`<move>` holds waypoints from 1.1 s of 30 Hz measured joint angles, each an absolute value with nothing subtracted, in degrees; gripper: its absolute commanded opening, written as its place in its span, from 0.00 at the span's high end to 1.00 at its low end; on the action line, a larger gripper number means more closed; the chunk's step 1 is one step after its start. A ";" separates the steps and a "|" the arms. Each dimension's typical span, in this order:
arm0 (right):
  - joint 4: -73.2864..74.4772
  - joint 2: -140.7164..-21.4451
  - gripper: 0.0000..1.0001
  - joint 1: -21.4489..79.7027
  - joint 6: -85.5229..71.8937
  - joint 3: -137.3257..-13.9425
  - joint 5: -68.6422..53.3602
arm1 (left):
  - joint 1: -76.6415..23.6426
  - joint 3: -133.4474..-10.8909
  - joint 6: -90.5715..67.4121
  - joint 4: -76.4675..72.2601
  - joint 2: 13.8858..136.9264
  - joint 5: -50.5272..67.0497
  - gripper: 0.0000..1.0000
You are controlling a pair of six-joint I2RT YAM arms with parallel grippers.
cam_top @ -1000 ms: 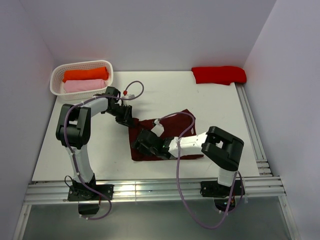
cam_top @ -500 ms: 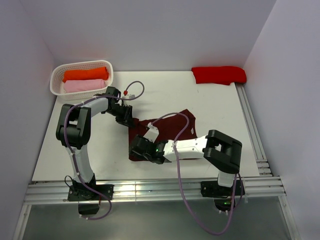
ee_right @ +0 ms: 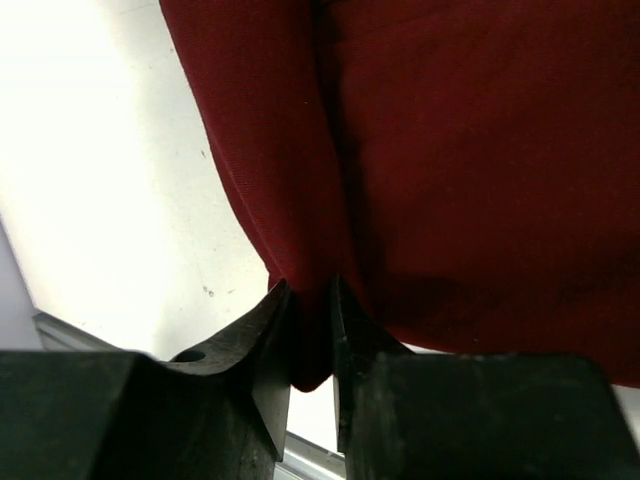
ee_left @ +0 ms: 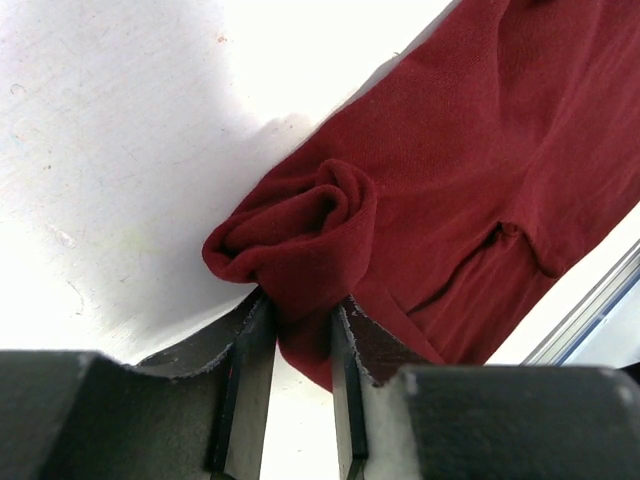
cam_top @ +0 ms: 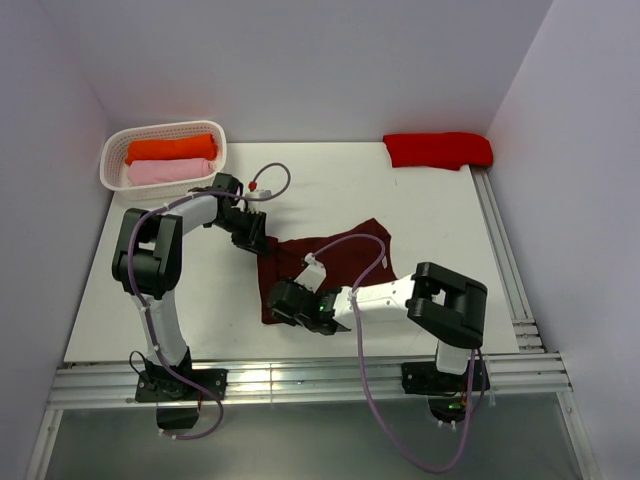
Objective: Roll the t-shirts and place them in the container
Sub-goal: Roll the tshirt
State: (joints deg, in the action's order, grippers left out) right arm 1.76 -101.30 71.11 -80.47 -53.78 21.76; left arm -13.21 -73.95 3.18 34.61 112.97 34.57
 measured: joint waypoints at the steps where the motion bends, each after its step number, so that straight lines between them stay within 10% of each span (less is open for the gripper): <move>1: 1.15 -101.08 0.78 71.11 -80.73 -53.21 21.74 | -13.21 -73.95 3.33 34.65 112.97 34.54 0.66; 7: -6.31 -100.31 0.84 71.11 -83.85 -47.99 20.73 | -13.21 -73.73 3.92 34.94 112.05 34.37 0.40; 16: -21.45 -100.27 0.88 70.83 -90.21 -39.75 19.07 | -11.27 -72.20 6.50 34.89 108.62 40.34 0.30; 33: -40.71 -104.95 0.85 70.50 -96.09 -33.36 15.35 | -5.30 -70.04 6.90 31.90 116.31 57.71 0.44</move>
